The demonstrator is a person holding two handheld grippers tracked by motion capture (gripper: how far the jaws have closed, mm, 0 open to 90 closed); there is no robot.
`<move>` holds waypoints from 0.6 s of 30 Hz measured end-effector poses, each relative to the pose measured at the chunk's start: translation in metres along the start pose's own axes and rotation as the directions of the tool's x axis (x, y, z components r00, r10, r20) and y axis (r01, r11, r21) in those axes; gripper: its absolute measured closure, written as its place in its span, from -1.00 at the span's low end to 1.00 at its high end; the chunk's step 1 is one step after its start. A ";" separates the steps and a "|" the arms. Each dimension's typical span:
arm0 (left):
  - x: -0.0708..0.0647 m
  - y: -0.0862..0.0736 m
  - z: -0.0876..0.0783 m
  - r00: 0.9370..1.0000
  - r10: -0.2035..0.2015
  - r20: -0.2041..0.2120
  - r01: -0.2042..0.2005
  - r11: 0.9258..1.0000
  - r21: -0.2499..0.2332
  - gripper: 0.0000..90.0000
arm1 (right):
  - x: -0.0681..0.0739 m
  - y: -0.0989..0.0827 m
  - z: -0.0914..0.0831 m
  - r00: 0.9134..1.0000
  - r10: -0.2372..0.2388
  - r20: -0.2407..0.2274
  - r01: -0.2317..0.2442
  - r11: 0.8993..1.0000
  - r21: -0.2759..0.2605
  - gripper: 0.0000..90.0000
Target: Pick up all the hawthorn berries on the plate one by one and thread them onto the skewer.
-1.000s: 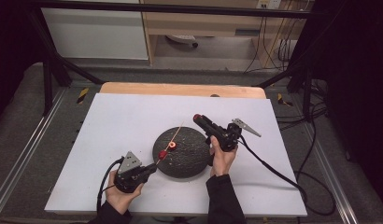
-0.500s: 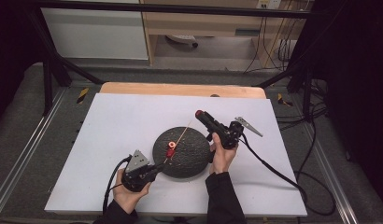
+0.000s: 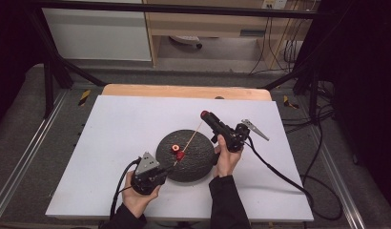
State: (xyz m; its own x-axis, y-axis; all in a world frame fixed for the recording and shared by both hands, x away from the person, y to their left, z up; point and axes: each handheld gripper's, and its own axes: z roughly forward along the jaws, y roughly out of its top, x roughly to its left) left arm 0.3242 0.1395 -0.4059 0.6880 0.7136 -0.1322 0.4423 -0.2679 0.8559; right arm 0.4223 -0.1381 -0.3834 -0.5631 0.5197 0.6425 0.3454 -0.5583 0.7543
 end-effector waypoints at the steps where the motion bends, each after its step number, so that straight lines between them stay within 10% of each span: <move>1: 0.000 0.000 0.000 1.000 -0.003 0.004 0.003 1.000 -0.001 0.97 | 0.000 0.000 0.000 1.000 0.001 -0.001 -0.001 1.000 -0.001 0.42; 18: -0.003 0.002 0.004 1.000 -0.027 0.013 0.027 0.999 -0.022 0.97 | 0.000 -0.003 0.000 1.000 0.010 -0.012 -0.010 1.000 -0.006 0.42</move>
State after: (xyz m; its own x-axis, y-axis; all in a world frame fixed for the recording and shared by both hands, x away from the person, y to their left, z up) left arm 0.3257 0.1343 -0.4055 0.6832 0.7121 -0.1618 0.4482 -0.2340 0.8628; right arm 0.4213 -0.1362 -0.3854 -0.5683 0.5064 0.6485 0.3465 -0.5675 0.7469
